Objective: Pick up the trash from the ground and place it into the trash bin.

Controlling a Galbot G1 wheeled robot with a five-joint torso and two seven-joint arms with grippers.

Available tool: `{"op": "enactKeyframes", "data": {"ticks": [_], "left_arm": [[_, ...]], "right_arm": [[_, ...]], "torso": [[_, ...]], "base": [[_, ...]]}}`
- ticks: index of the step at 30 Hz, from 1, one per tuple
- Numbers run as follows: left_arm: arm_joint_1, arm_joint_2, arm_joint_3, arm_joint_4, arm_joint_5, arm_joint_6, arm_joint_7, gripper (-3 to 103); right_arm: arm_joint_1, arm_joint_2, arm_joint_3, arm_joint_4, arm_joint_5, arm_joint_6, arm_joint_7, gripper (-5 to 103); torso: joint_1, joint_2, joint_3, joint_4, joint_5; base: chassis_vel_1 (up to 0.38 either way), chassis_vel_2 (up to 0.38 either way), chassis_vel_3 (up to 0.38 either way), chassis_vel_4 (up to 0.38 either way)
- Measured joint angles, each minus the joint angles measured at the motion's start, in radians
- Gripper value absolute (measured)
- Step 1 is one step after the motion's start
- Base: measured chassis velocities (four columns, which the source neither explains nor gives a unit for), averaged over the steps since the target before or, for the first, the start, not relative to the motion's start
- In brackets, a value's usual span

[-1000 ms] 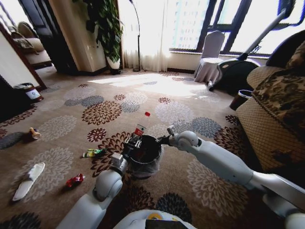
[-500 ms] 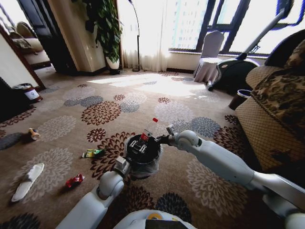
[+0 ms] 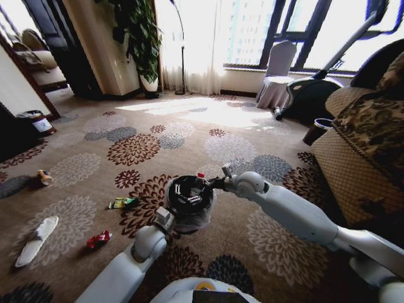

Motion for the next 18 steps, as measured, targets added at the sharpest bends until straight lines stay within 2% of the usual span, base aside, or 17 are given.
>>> {"op": "enactKeyframes", "data": {"ticks": [2,3,4,5,7,10,11,12,14,16,18], "left_arm": [[-0.006,-0.012,-0.035,-0.025,-0.024,0.056,-0.080,100],[-0.006,-0.012,-0.035,-0.025,-0.024,0.056,-0.080,100],[-0.013,-0.018,-0.058,-0.039,-0.049,0.117,-0.167,100],[-0.017,-0.023,-0.070,-0.045,-0.072,0.148,-0.217,100],[-0.024,-0.034,-0.131,-0.049,-0.153,0.266,-0.362,100],[-0.021,-0.036,-0.149,-0.049,-0.167,0.286,-0.380,100],[-0.005,-0.044,-0.198,-0.045,-0.190,0.317,-0.411,100],[0.037,-0.065,-0.277,-0.039,-0.218,0.373,-0.464,100],[0.068,-0.073,-0.315,-0.038,-0.259,0.401,-0.496,100],[0.088,-0.074,-0.337,-0.031,-0.272,0.410,-0.499,100],[0.136,-0.075,-0.390,-0.001,-0.269,0.394,-0.456,100]], "right_arm": [[-0.014,0.001,0.015,-0.001,-0.004,0.002,0.000,1],[-0.014,0.001,0.015,-0.001,-0.004,0.002,0.000,1],[-0.024,-0.001,0.023,0.000,-0.010,0.002,0.000,1],[-0.031,-0.003,0.028,0.002,-0.013,0.002,0.000,1],[-0.060,-0.012,0.049,0.008,-0.029,0.002,0.000,1],[-0.065,-0.014,0.052,0.009,-0.032,0.002,0.000,1],[-0.081,-0.020,0.066,0.010,-0.041,0.002,0.000,1],[-0.114,-0.031,0.097,0.008,-0.067,0.000,0.000,1],[-0.132,-0.038,0.115,-0.001,-0.090,0.000,0.000,1],[-0.144,-0.043,0.127,-0.008,-0.108,0.002,0.000,1],[-0.167,-0.047,0.146,-0.015,-0.135,0.010,0.001,1]], "torso": [[0.000,0.000,0.000,0.0000,0.0000],[0.000,0.000,0.000,0.0000,0.0000],[0.000,0.000,0.000,0.0000,0.0002],[0.000,0.000,0.000,0.0001,0.0002],[0.000,0.000,0.000,-0.0001,0.0000],[0.000,0.000,0.000,-0.0002,0.0001],[0.000,0.000,0.000,-0.0001,0.0001],[0.000,0.000,0.000,0.0002,0.0001],[0.000,0.000,0.000,0.0002,0.0000],[0.000,0.000,0.000,0.0002,0.0000],[0.000,0.000,0.000,-0.0002,-0.0001]], "base": [[0.000,0.000,0.000,0.000],[0.000,0.000,0.000,0.000],[0.000,0.000,0.000,0.000],[0.000,0.000,0.000,0.000],[0.000,0.000,0.000,0.000],[0.000,0.000,0.000,0.000],[0.000,0.000,0.000,0.000],[0.000,0.000,0.000,0.000],[0.000,0.000,0.000,0.000],[0.000,0.000,0.000,0.000],[0.000,0.000,0.000,0.000]]}}
